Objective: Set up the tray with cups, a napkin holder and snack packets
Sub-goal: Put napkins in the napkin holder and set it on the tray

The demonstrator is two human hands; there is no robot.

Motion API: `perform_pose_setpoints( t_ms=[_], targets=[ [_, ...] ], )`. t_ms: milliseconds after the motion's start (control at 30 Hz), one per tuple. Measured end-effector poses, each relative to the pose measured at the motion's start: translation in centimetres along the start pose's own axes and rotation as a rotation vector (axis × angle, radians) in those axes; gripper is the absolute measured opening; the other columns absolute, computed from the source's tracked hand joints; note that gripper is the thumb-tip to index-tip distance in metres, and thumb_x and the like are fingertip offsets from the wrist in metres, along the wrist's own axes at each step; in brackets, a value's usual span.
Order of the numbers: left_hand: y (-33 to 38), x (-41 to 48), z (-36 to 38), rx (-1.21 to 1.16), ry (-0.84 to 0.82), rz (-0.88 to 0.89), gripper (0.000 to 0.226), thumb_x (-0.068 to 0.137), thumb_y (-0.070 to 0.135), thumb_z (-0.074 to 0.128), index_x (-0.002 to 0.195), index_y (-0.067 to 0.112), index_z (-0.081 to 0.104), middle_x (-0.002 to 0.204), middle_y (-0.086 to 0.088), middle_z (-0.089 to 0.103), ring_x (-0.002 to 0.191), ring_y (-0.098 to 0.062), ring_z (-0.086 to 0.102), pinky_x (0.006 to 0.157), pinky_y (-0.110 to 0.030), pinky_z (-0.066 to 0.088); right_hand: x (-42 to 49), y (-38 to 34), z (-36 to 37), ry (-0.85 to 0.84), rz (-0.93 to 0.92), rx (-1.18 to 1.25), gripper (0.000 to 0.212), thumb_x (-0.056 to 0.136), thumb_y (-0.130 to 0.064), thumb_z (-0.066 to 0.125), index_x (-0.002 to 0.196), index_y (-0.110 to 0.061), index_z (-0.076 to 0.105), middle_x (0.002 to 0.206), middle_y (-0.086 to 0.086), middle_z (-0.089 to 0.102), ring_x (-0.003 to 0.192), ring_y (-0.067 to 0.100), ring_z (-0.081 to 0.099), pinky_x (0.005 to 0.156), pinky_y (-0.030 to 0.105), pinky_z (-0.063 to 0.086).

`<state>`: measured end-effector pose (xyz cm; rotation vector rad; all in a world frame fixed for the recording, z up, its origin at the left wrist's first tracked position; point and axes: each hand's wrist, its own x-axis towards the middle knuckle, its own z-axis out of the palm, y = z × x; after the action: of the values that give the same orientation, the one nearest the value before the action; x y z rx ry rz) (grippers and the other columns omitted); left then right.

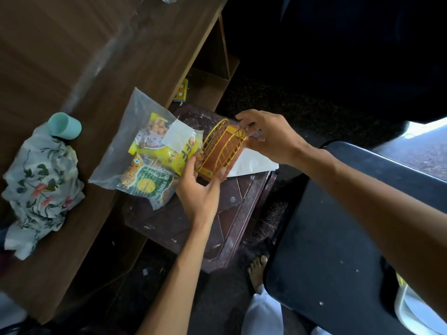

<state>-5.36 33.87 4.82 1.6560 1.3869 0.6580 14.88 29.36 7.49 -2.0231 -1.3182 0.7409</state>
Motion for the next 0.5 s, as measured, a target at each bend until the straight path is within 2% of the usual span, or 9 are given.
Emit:
perform_pose_setpoints(
  t_ms=[100,167,267,300,333,400,433,500],
  targets=[
    [-0.1,-0.1,-0.8,-0.007,0.007,-0.018,0.074,0.076,0.037,0.089,0.137,0.006,0.061,0.131,-0.010,0.070,0.122,-0.017,0.066,0.109,-0.037,0.052,-0.1,-0.4,0.0,-0.014,-0.001,0.016,0.062,0.087,-0.011,0.076,0.142,-0.012,0.048,0.127,0.007,0.060,0.099,0.009,0.061,0.075,0.010,0.052],
    [-0.1,-0.3,-1.5,-0.003,0.040,-0.020,0.069,0.078,0.033,0.088,0.136,0.007,0.062,0.128,-0.009,0.071,0.119,-0.016,0.067,0.108,-0.039,0.053,-0.2,-0.4,0.1,0.012,0.008,0.020,0.062,0.088,-0.009,0.073,0.144,-0.012,0.046,0.129,0.009,0.058,0.104,0.013,0.060,0.072,0.007,0.048],
    [0.0,-0.9,-2.8,-0.028,0.092,-0.004,0.057,0.080,0.030,0.087,0.128,0.008,0.065,0.119,-0.005,0.074,0.110,-0.012,0.070,0.101,-0.038,0.057,-0.5,-0.1,0.0,0.100,0.044,0.011,0.050,0.092,0.004,0.058,0.139,-0.010,0.050,0.130,0.012,0.059,0.111,0.020,0.061,0.072,0.005,0.045],
    [0.1,-1.1,-3.3,-0.051,0.103,-0.003,0.055,0.080,0.030,0.086,0.126,0.009,0.065,0.117,-0.005,0.074,0.109,-0.013,0.071,0.099,-0.039,0.058,-0.5,0.1,0.0,0.120,0.055,-0.010,0.045,0.092,0.005,0.053,0.135,-0.009,0.054,0.127,0.012,0.060,0.110,0.022,0.061,0.077,0.011,0.050],
    [0.1,-1.3,-3.8,-0.069,0.109,-0.002,0.055,0.080,0.031,0.086,0.125,0.009,0.065,0.116,-0.007,0.073,0.109,-0.015,0.072,0.099,-0.041,0.059,-0.6,0.3,0.0,0.120,0.068,-0.046,0.040,0.092,0.005,0.051,0.129,-0.009,0.059,0.123,0.012,0.062,0.108,0.025,0.062,0.081,0.023,0.055],
    [0.2,-1.7,-4.6,-0.093,0.107,0.011,0.056,0.078,0.037,0.084,0.124,0.011,0.064,0.116,-0.008,0.074,0.110,-0.019,0.073,0.097,-0.045,0.060,-0.7,0.5,0.2,0.051,0.102,-0.157,0.030,0.094,-0.003,0.055,0.121,-0.009,0.064,0.119,0.012,0.064,0.108,0.029,0.062,0.088,0.043,0.056],
    [0.3,-2.0,-4.9,-0.101,0.105,0.016,0.058,0.078,0.040,0.083,0.125,0.013,0.063,0.116,-0.006,0.074,0.110,-0.017,0.073,0.097,-0.045,0.060,-0.7,0.5,0.5,-0.007,0.126,-0.225,0.028,0.095,-0.011,0.060,0.123,-0.011,0.063,0.122,0.011,0.063,0.112,0.030,0.060,0.091,0.046,0.053],
    [0.6,-2.5,-5.3,-0.107,0.103,0.023,0.059,0.077,0.044,0.082,0.126,0.017,0.063,0.115,0.001,0.074,0.109,-0.012,0.073,0.097,-0.043,0.060,-0.6,0.3,1.3,-0.100,0.190,-0.344,0.038,0.093,-0.027,0.067,0.129,-0.015,0.059,0.127,0.010,0.058,0.121,0.031,0.051,0.097,0.051,0.046]
  ],
)
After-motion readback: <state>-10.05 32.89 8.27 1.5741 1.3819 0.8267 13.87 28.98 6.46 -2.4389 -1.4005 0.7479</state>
